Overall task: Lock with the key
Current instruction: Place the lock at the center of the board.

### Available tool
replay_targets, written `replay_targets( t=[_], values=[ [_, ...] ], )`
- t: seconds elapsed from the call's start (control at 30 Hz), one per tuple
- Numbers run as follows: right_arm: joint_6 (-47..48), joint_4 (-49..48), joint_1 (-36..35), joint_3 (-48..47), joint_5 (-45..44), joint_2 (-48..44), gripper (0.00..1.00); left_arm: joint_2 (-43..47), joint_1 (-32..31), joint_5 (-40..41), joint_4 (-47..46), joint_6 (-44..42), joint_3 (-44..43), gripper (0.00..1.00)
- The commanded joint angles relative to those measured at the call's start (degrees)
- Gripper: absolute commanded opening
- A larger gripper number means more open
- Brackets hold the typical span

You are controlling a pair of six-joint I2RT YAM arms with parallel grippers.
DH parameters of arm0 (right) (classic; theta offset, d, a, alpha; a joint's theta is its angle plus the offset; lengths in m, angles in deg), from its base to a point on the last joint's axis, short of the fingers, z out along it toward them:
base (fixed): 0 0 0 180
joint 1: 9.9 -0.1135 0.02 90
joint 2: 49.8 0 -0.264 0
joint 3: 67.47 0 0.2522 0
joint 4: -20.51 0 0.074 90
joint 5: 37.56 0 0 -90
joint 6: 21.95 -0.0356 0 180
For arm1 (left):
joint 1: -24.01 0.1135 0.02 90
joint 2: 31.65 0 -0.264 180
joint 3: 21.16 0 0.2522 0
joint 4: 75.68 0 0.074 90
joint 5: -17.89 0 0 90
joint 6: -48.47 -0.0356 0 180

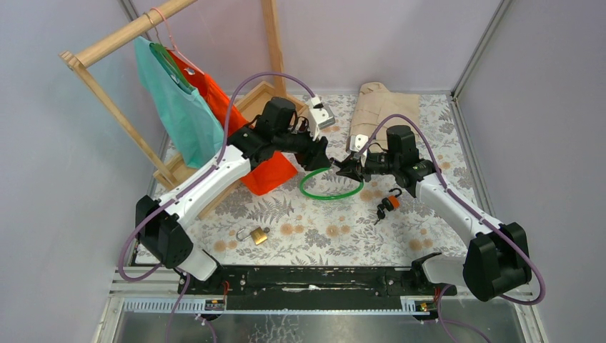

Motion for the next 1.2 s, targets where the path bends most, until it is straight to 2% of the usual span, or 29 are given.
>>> replay_targets(
  t=[0.0,0.13,0.33,0.5,0.7,1.17],
  values=[
    [0.10,3.07,-0.61,0.26,0.18,0.94,0.00,1.21,-0.34,-0.40,-3.41,-3.37,-2.18,0.60],
    [0.05,3.02,-0.60,0.28,0.12,0.87,0.00,0.29,-0.33,-1.93,-3.45,-2.67,-2.56,0.52],
    [0.10,3.02,-0.65,0.29,0.16,1.03,0.00,-0.73,-0.29,-4.14,-3.45,-1.71,-1.92,0.32],
    [0.10,3.07,-0.62,0.32,-0.08,0.79,0.00,-1.19,-0.34,-3.95,-3.45,-1.06,-1.56,0.23],
    [0.05,3.10,-0.56,0.40,-0.25,1.10,0.00,-1.09,-0.34,-3.98,-3.45,-0.03,-1.39,0.00],
    [2.17,5.00,-0.07,0.24,-3.30,2.26,0.00,1.45,-0.31,-6.93,-4.57,-0.68,-5.27,0.00]
  ],
)
